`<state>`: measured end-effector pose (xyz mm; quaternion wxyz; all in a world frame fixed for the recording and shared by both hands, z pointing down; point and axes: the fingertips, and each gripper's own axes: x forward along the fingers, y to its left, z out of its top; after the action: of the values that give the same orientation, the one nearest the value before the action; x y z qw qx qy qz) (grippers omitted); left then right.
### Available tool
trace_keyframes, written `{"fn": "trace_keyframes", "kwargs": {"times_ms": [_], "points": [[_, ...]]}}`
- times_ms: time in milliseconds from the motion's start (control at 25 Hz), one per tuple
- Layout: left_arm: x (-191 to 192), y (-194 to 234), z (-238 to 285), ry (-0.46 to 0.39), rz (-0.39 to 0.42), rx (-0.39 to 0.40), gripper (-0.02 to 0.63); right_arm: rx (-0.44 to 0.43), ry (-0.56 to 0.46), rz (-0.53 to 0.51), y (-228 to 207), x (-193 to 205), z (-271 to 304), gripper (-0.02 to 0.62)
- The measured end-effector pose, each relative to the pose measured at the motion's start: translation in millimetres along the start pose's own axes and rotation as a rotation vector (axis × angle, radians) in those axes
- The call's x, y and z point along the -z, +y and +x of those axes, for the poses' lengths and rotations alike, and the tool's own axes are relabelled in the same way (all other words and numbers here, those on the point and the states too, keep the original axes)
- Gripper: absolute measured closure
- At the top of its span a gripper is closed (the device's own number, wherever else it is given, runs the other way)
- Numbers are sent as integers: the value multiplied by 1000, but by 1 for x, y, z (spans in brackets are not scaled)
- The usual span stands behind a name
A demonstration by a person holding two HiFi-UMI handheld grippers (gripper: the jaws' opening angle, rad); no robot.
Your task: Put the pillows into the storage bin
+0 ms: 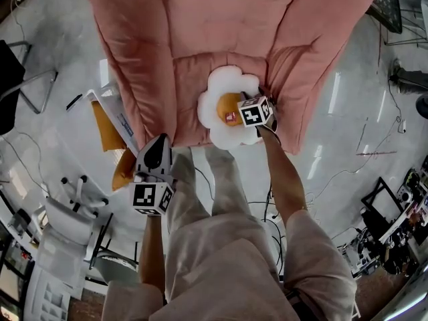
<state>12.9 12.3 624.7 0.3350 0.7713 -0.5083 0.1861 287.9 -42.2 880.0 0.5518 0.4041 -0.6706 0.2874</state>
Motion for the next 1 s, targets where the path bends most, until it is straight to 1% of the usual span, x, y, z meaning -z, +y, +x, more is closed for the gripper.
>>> {"fn": "trace_keyframes", "kwargs": {"times_ms": [200,400,600,800,1000], "points": [[-7,2,-11,-29,4,-9,594,16,-88,-25,5,-8,-30,407],[-13,0,-21,-57,8,-12,594,58,-234,-31,12,-21,-84,414],[-16,-5,-33,-87,14,-11,594,124,-390,-15,13,-34,-146,419],[-20,-2,-46,-119,18,-26,594,158,-524,21,13,-61,-201,423],[-26,5,-63,-161,14,-57,594,181,-659,-18,15,-100,-256,433]]}}
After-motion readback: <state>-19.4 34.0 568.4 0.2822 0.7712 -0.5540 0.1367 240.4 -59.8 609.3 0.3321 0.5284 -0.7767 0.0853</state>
